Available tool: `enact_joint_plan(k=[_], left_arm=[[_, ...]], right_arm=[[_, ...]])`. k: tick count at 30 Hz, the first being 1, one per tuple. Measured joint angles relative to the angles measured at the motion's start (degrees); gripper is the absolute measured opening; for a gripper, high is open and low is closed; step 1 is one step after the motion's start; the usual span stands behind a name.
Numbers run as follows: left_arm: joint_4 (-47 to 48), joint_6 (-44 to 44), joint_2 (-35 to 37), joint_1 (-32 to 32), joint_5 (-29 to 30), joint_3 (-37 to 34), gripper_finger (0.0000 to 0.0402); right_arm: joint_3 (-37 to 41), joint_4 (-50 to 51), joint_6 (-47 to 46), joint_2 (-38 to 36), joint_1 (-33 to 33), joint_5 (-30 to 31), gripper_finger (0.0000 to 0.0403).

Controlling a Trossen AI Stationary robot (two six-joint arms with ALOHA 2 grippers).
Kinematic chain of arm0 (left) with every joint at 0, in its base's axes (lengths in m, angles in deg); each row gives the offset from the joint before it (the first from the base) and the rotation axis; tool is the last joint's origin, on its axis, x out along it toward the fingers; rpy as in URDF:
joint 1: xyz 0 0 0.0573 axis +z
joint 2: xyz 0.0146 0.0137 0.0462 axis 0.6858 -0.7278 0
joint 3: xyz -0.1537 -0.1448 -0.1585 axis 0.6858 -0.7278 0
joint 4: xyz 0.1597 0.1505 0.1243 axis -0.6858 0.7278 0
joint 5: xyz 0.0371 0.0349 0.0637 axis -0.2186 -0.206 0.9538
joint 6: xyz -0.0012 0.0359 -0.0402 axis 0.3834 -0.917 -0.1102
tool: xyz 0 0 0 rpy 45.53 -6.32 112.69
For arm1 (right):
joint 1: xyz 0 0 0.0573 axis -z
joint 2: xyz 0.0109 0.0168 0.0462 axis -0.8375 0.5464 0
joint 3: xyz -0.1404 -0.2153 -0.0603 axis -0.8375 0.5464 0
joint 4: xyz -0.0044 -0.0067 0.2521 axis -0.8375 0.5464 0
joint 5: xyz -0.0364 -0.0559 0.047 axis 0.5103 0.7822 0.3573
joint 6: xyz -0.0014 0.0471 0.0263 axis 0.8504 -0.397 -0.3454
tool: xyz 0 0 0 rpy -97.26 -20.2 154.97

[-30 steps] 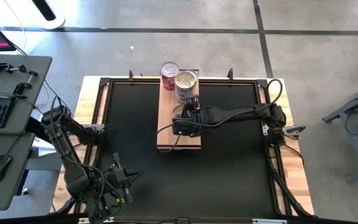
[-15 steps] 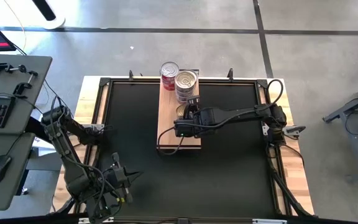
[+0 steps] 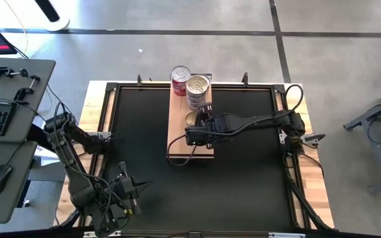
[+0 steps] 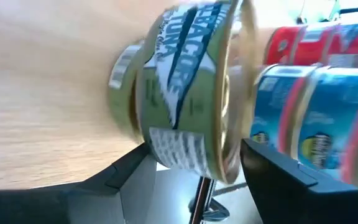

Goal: Stack canned seafood by type on shelf
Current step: Stack the green tuna on top of the green tuna can on the shelf, then adjust the stacked tuna cans on the shelf

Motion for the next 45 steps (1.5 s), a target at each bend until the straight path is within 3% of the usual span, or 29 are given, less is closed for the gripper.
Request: enact_joint_plan(k=[7, 22, 28, 35, 40, 42, 45], left_arm=[[0.0, 0.1, 0.0, 0.0, 0.0, 0.0, 0.0], [0.0, 1.0, 0.0, 0.0, -1.7, 0.0, 0.0], [-0.2, 2.8, 0.0, 0.4, -3.2, 0.0, 0.0], [0.0, 5.5, 0.0, 7.5, -6.0, 0.0, 0.0], [-4.7, -9.7, 0.4, 15.2, -14.8, 0.0, 0.0], [-10.5, -20.2, 0.7, 17.7, -18.1, 0.0, 0.0], [-20.6, -37.5, 1.3, 22.1, -28.6, 0.0, 0.0]], right_arm=[[-5.6, 1.4, -0.4, -0.2, 0.9, -4.2, 0.022], [-8.6, 8.6, -7.3, -0.2, 1.0, -11.2, 0.022], [-11.1, 7.4, -11.7, -5.1, 3.3, -16.4, 0.022], [-6.8, 4.7, -21.4, -14.6, 7.8, -17.7, 0.022], [4.9, -1.8, -25.0, -24.1, 8.2, -18.1, 0.022], [12.2, -5.8, -28.5, -28.9, 8.2, -18.2, 0.022], [24.6, -13.0, -33.1, -36.4, 8.2, -18.7, 0.022]])
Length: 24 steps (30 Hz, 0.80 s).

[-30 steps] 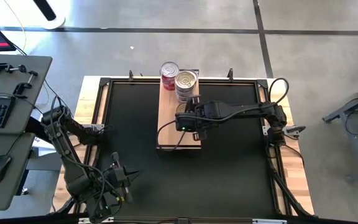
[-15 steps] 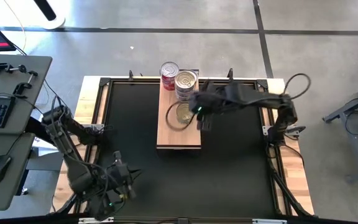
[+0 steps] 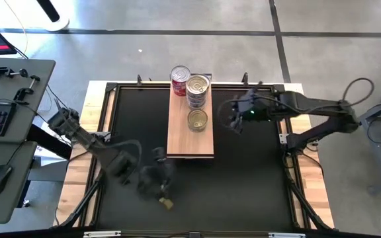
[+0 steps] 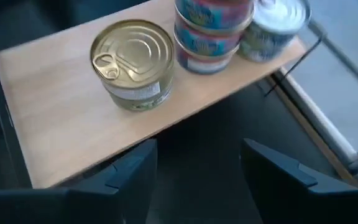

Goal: Stack canned seafood by type on shelf
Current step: Adjust the stacked tuna cans on the shelf

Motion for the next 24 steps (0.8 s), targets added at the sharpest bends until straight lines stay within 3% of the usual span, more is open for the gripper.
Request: enact_joint_plan(k=[3, 6, 11, 13, 18, 22, 24], left_arm=[[-6.9, -12.5, 0.0, 6.5, -11.0, 0.0, 0.0], [-10.4, -19.2, 0.1, 13.9, -17.7, 0.0, 0.0], [-19.0, -23.2, 2.0, 27.4, -34.2, 0.0, 0.0], [-23.3, -22.8, 3.6, 31.7, -37.9, 0.0, 0.0], [-29.5, -20.3, 8.8, 39.2, -35.7, 0.0, 0.0], [-24.5, -17.5, 12.4, 42.0, -25.7, 0.1, 0.0], [-19.9, -13.8, 12.6, 43.0, -24.9, 0.2, 0.0]], right_arm=[[10.7, -7.9, -4.0, -6.4, 0.9, -1.0, 0.022], [19.0, -15.7, -5.4, -11.6, 2.1, -1.6, 0.022], [29.9, -22.0, 2.4, -18.9, 4.1, -1.8, 0.022], [34.0, -24.8, 6.0, -21.6, 5.3, -1.9, 0.022], [42.9, -34.5, 8.4, -27.0, 7.5, -4.0, 0.022], [48.6, -40.9, 14.9, -28.5, 8.2, -4.1, 0.022], [50.8, -42.6, 17.9, -28.3, 8.8, -4.3, 0.022]])
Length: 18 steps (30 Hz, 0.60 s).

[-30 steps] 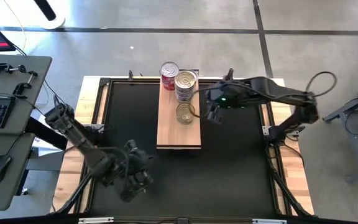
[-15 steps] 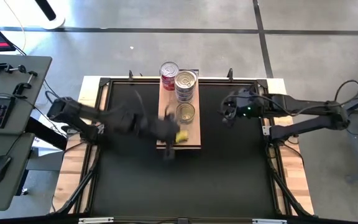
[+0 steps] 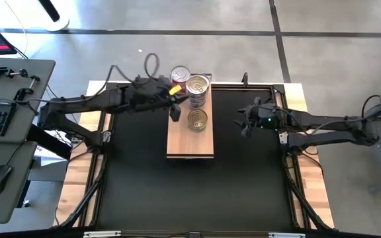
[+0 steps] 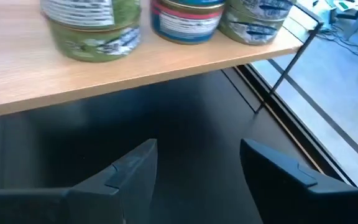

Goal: Stack canned seafood by type on shelf
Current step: Adjust the stacked tuna cans on the shelf

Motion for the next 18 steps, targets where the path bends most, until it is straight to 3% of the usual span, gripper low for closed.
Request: enact_joint_plan(k=[5, 8, 11, 15, 18], left_arm=[[12.6, 4.8, -4.4, 0.4, -1.5, -0.2, 0.0], [17.8, 5.2, -7.6, 0.4, 0.2, -0.2, 0.0], [19.2, 4.7, -10.1, 1.1, 4.0, -0.2, 0.0], [18.9, 2.2, -11.6, 2.3, 10.0, -0.2, 0.0], [19.2, 0.2, -11.6, 4.2, 12.4, -0.2, 0.0]], right_arm=[[3.1, -4.3, -0.1, 0.2, 2.7, 0.0, 0.0218], [3.3, -4.9, 0.3, -0.4, 5.0, -0.3, 0.0196], [3.3, -5.6, 0.3, -1.5, 7.5, -2.1, 0.0139], [3.3, -5.4, -1.6, -2.8, 10.0, -4.1, 0.0029], [3.3, -5.4, -4.5, -3.3, 11.0, -6.5, 0.0015]])
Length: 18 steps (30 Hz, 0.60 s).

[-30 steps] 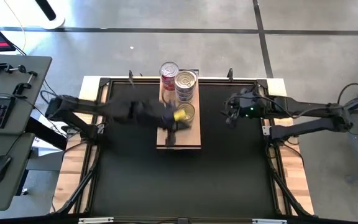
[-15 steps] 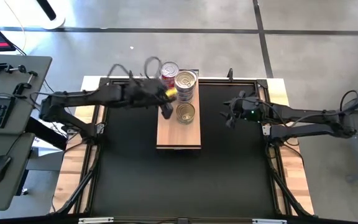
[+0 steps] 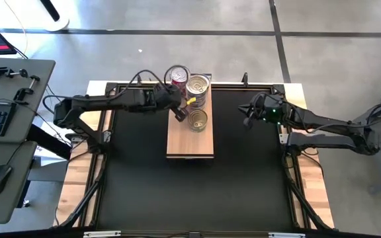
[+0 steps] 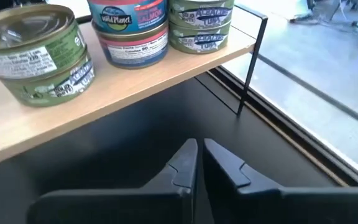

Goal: Stack canned seafood by type on shelf
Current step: Adjust the stacked tuna cans on the shelf

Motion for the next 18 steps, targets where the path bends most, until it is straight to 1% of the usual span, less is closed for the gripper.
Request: enact_joint_plan(k=[3, 5, 7, 9, 13, 16, 18], left_arm=[[-0.8, -1.2, 0.0, 2.6, -0.5, 0.0, 0.0], [-0.9, -2.0, 0.0, 4.7, -3.8, 0.0, 0.0], [-0.9, -2.5, 0.0, 6.5, -7.6, 0.0, 0.0], [-0.9, -3.2, 0.0, 7.7, -9.3, 0.0, 0.0], [-1.4, -5.7, -0.1, 8.8, -10.6, 0.0, 0.0], [-2.3, -6.6, -1.8, 9.2, -14.8, 0.1, 0.0], [-2.1, -7.8, -3.4, 9.1, -16.0, 0.1, 0.0]], right_arm=[[0.0, 0.0, -2.4, 0.0, 0.2, -0.2, 0.0009], [0.0, -0.2, -3.2, 0.1, 0.2, -0.4, 0.0002], [0.0, -0.7, -3.8, 0.1, 0.2, -1.6, 0.0006], [0.0, -0.9, -4.7, 0.1, 0.2, -2.3, 0.0004], [0.0, -1.0, -6.4, 0.1, 0.2, -2.7, 0.0002], [0.0, -1.8, -7.6, 0.1, 0.2, -2.7, 0.0], [0.0, -2.5, -7.8, 0.1, 0.2, -2.8, 0.0]])
